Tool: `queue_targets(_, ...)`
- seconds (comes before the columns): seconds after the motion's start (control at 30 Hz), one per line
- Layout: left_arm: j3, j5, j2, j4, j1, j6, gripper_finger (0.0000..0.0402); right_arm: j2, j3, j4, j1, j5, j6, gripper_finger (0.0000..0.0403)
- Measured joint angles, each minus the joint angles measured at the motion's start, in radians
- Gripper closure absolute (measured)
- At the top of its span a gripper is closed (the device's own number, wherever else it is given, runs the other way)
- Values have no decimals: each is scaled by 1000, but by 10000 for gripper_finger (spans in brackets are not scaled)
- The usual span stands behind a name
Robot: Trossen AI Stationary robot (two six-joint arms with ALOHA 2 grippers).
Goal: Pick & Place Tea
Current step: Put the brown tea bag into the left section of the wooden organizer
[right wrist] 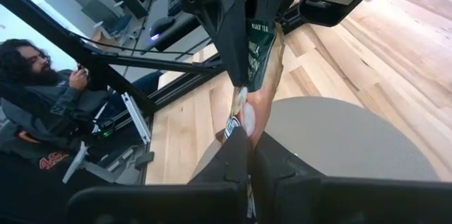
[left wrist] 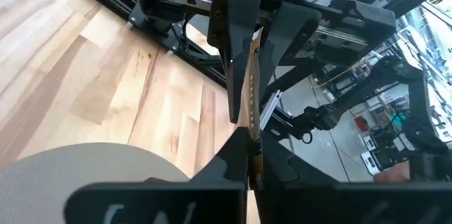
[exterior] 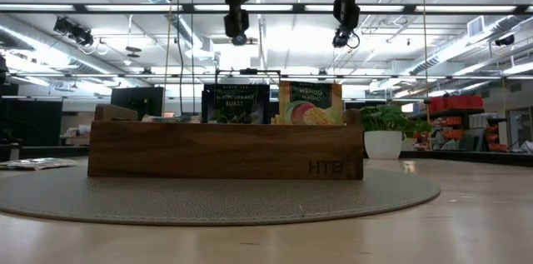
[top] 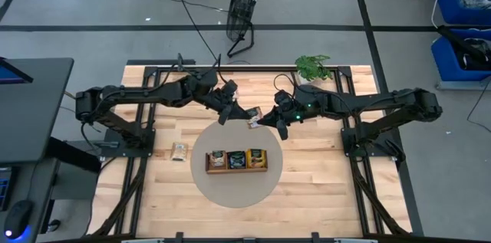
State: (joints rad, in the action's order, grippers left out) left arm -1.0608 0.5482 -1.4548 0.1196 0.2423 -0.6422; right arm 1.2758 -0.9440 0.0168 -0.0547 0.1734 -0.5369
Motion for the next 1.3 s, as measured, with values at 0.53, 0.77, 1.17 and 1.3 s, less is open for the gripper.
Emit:
queue_targets(0.53,-1,-90,130,-193,-46,41,400,-46,0,11,0,-4,24,273)
queue_targets(0.77,-1,-286,240,-426,-127,136,400,-128,0,77,0,-151,87,236)
queue_targets(1.17,51,-614,293,-544,-355,194,401,-199,0,196,-2,-308,128,225)
queue_targets(1.3,115,-653,299,-544,-414,138,401,-201,0,213,-2,-308,122,225)
